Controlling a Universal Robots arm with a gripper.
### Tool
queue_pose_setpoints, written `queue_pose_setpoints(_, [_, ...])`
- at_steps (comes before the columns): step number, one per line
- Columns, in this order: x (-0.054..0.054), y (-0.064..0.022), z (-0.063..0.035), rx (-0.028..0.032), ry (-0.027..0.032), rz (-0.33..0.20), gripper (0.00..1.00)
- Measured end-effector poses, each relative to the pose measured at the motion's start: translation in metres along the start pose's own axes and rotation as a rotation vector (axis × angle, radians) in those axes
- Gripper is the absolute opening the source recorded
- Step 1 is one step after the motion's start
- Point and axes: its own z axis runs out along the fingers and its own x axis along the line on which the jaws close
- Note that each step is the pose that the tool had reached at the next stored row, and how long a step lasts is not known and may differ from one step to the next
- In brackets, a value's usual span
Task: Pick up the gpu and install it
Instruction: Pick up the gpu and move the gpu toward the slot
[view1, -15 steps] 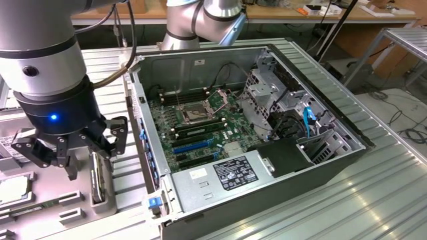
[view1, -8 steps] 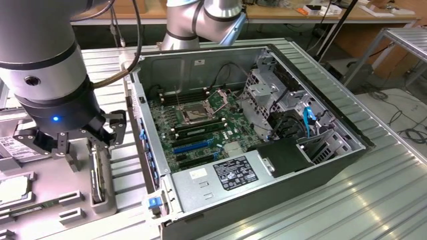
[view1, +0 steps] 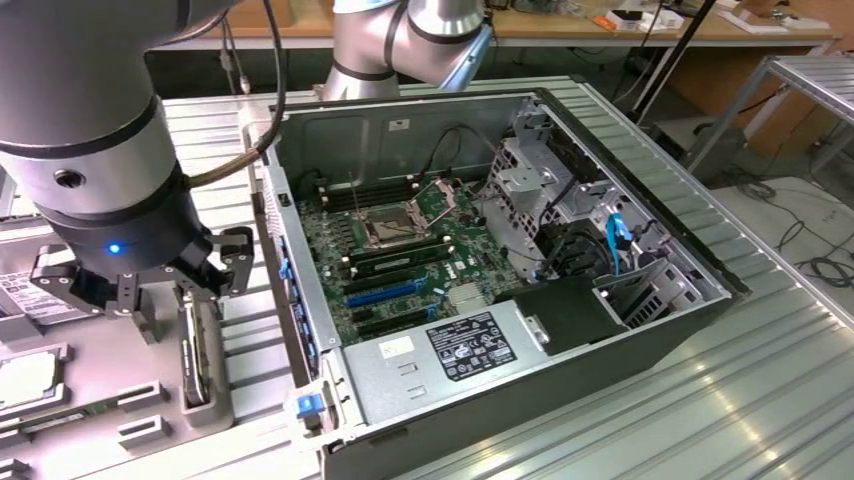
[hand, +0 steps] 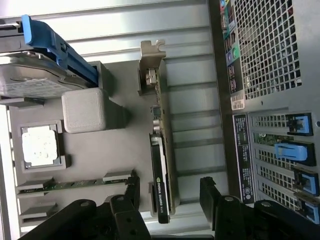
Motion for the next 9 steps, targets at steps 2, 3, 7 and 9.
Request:
queue_pose_setpoints(2, [0.004,-0.0009,0.0068,0.0002,0.0001,0.000,0.60])
queue_pose_setpoints(3, [0.005,-0.0012,0.0104,0.0000,0.0000,0.000,0.60])
queue_pose_setpoints(7, [0.006,-0.0020,0.0214,0.0002,0.0002,-0.002,0.60])
queue_pose_setpoints(9, [0.006,-0.0024,0.0288,-0.0004,0.0018,-0.027,0.60])
